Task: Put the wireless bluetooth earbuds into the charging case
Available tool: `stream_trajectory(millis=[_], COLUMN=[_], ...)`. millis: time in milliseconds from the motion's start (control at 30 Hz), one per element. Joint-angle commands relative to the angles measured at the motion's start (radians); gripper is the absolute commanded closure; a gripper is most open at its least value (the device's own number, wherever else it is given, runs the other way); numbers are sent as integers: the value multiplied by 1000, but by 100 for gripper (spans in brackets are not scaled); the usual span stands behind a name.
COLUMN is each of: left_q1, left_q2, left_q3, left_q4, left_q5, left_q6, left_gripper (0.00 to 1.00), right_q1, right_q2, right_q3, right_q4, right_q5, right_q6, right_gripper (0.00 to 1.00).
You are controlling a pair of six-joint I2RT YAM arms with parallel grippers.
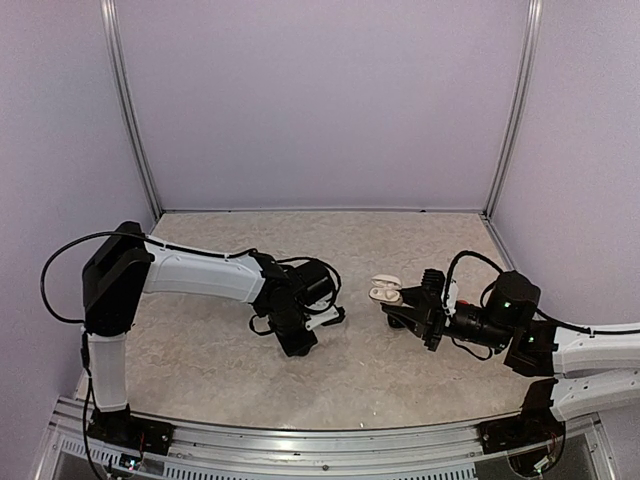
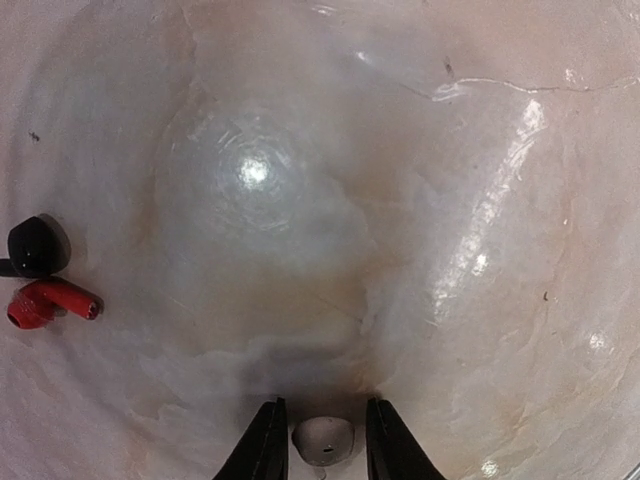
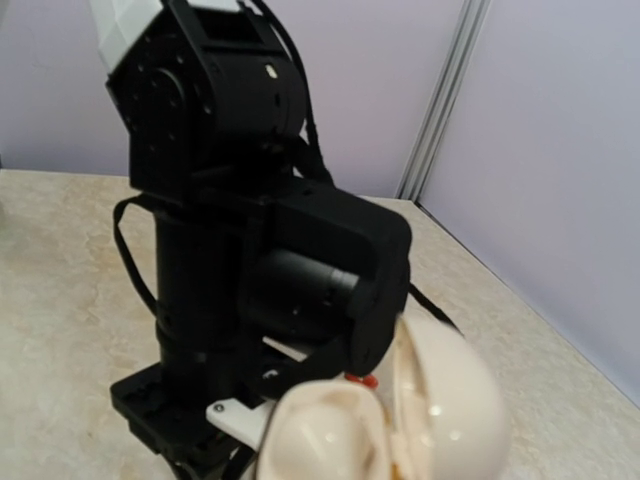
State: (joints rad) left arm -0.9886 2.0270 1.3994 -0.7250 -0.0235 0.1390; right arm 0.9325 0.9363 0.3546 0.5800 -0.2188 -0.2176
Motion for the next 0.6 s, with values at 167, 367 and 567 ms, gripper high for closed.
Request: stream_trajectory(millis=[167, 367, 567], left_q1=[19, 19, 21], left_q2=[9, -9, -4], left_q3=[7, -5, -7], left_q4=[-40, -39, -44], left_q5=[17, 29, 45], left_q6=[5, -5, -10], left_gripper=[77, 75, 78], right_q1=[-5, -6, -5], right_q2=[-13, -10, -10], right_q3=[-8, -6, -3], right_q4=[9, 6, 5], right_q5=[13, 11, 12], right_q6=[9, 9, 9], right_gripper=[100, 100, 100])
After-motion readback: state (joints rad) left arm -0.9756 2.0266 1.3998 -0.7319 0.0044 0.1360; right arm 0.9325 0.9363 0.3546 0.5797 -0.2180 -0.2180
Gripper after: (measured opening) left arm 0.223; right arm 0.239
